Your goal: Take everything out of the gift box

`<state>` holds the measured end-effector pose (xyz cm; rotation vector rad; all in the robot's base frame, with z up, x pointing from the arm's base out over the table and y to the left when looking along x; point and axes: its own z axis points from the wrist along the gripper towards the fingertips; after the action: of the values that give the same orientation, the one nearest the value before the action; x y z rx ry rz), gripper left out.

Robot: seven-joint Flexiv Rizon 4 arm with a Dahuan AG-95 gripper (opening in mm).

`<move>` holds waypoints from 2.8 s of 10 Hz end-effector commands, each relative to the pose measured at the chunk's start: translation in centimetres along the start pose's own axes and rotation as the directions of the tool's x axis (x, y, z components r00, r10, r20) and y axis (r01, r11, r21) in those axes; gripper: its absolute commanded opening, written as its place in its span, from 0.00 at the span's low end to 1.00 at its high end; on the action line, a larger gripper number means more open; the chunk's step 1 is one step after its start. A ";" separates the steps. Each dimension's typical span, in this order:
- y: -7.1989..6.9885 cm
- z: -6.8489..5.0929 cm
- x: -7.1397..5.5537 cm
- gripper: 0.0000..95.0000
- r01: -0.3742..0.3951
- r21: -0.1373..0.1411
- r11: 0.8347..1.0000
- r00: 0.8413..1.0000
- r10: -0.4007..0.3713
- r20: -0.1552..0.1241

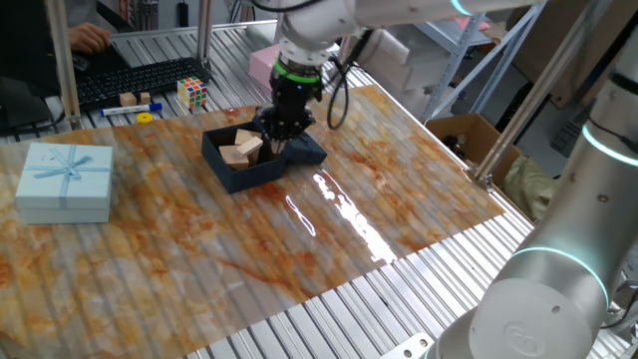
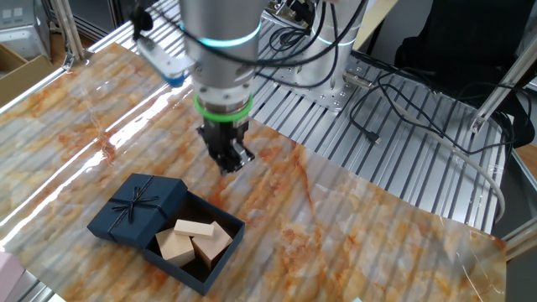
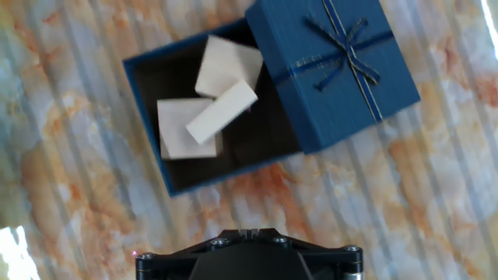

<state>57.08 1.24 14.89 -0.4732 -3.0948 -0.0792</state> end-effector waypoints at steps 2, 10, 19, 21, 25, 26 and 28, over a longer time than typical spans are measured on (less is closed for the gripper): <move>0.3 0.2 -0.8 0.00 -0.005 0.000 1.000 1.000 0.005 0.002; 2.0 2.8 -5.0 0.00 0.003 -0.032 0.999 1.000 -0.003 -0.003; 1.8 4.1 -7.6 0.00 -0.137 -0.023 0.990 0.990 0.137 0.010; 1.8 4.1 -7.6 0.00 -0.181 -0.017 0.983 0.983 0.181 0.015; 1.8 4.1 -7.6 0.00 -0.208 -0.005 0.978 0.978 0.208 -0.010; 1.8 4.1 -7.6 0.00 -0.202 -0.020 0.979 0.978 0.201 -0.049; 1.8 4.1 -7.6 0.00 -0.222 -0.029 0.975 0.975 0.221 -0.035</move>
<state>64.97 0.87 10.80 -0.7984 -2.9677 -0.1332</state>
